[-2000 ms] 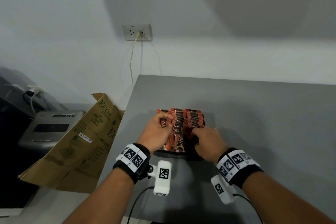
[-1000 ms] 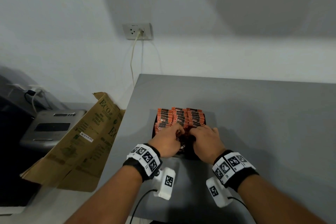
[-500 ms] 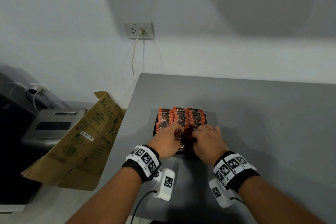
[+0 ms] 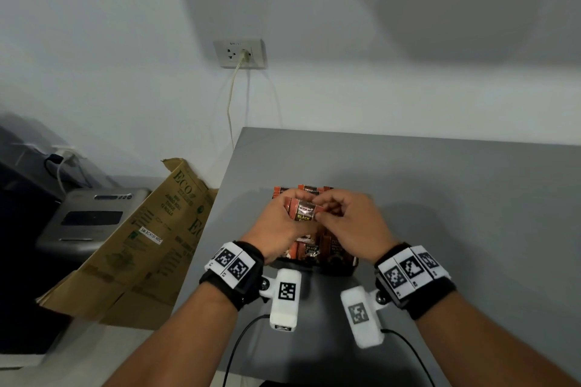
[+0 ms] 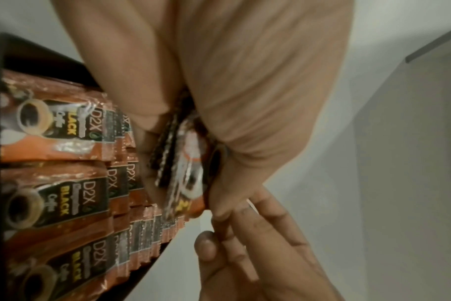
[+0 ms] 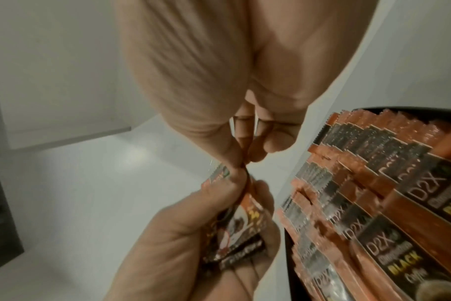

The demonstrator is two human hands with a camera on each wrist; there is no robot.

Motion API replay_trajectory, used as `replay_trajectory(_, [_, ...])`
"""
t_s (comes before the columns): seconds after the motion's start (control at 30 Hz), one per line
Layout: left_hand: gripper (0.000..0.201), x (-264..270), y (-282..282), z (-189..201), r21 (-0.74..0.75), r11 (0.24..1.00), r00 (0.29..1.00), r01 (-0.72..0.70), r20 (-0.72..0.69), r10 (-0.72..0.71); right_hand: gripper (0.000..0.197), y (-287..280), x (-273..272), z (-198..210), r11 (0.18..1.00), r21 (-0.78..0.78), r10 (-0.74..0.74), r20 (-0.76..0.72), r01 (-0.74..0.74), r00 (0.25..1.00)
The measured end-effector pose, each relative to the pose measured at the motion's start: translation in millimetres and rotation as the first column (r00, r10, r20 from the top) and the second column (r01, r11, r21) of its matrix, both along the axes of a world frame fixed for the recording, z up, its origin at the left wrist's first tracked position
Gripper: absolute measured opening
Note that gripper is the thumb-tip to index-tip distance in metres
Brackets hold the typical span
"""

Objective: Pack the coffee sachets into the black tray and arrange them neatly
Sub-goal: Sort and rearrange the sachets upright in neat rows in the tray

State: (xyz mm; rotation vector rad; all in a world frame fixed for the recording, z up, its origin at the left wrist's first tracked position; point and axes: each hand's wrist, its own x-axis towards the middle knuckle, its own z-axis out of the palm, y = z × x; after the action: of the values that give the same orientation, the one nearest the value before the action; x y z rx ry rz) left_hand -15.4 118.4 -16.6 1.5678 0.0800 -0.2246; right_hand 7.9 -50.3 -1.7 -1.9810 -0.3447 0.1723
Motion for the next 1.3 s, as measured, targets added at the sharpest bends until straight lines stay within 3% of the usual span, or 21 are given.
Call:
replay_trajectory(0.1, [0.047,0.4,2.0,0.4,-0.033,0.998,0.998,-0.057,-0.034,0.056,0.017,-6.2,6.0,3.8,0.999,0.004,-0.048,-0.036,0.048,0.998])
replay_trajectory(0.2, [0.023,-0.8,9.8,-1.5,-0.07,0.986,0.984,-0.15,-0.11,0.142,0.014,-20.5,10.7,2.5,0.994,-0.016,-0.108,-0.082,0.107,0.991])
replay_trajectory(0.3, [0.028,-2.3,21.1,-5.5,-0.104,0.964,0.953,-0.243,-0.208,0.218,0.015,-32.4,9.5,-8.8,0.969,-0.244,-0.07,-0.088,0.046,0.994])
replay_trajectory(0.43, [0.032,-5.3,25.2,-9.6,-0.019,0.976,0.955,-0.219,-0.21,0.21,0.022,-35.0,1.3,-32.9,0.865,-0.495,0.028,-0.11,-0.079,0.994])
replay_trajectory(0.63, [0.038,-9.1,28.2,-14.8,0.08,0.98,0.974,-0.181,-0.124,0.19,0.01,-31.7,-8.6,-56.6,0.752,-0.659,0.083,0.107,0.008,0.991])
replay_trajectory(0.7, [0.039,-10.1,28.5,-14.0,0.096,0.982,0.98,-0.162,-0.105,0.172,0.015,-31.0,-10.6,-57.1,0.771,-0.635,0.08,0.186,0.058,0.979])
replay_trajectory(0.77, [0.043,-11.3,25.9,-11.8,0.087,0.985,0.983,-0.149,-0.098,0.158,0.026,-26.6,-12.6,-46.7,0.852,-0.516,0.039,0.236,0.091,0.971])
replay_trajectory(0.83, [0.05,-10.9,21.3,-9.4,0.054,0.993,0.991,-0.104,-0.083,0.108,0.031,-14.2,-15.4,-28.1,0.942,-0.335,0.05,0.166,0.008,0.985])
replay_trajectory(0.93, [0.056,-8.6,13.3,-7.3,0.04,0.999,0.999,-0.009,-0.044,0.011,0.031,7.5,-14.5,-9.6,0.984,-0.163,0.08,0.048,-0.071,0.996])
replay_trajectory(1.0, [0.053,-7.2,12.5,-6.3,0.061,0.998,0.999,-0.021,-0.027,0.023,0.024,13.8,-8.0,-9.3,0.988,-0.151,0.049,0.032,-0.044,0.998])
replay_trajectory(1.1, [0.03,-6.1,21.0,-6.5,0.074,0.985,0.986,-0.155,-0.048,0.158,0.021,10.3,2.5,-11.0,0.986,-0.165,-0.005,-0.002,0.005,1.0])
replay_trajectory(1.17, [0.027,-5.2,29.6,-8.8,0.09,0.967,0.966,-0.238,-0.083,0.245,0.019,7.4,6.0,-13.9,0.98,-0.201,-0.014,-0.038,0.006,0.999])
replay_trajectory(1.3, [0.024,-5.5,40.3,-13.4,0.291,0.926,0.968,-0.239,-0.01,0.252,0.018,14.2,1.4,-30.6,0.916,-0.397,0.045,-0.043,-0.058,0.998])
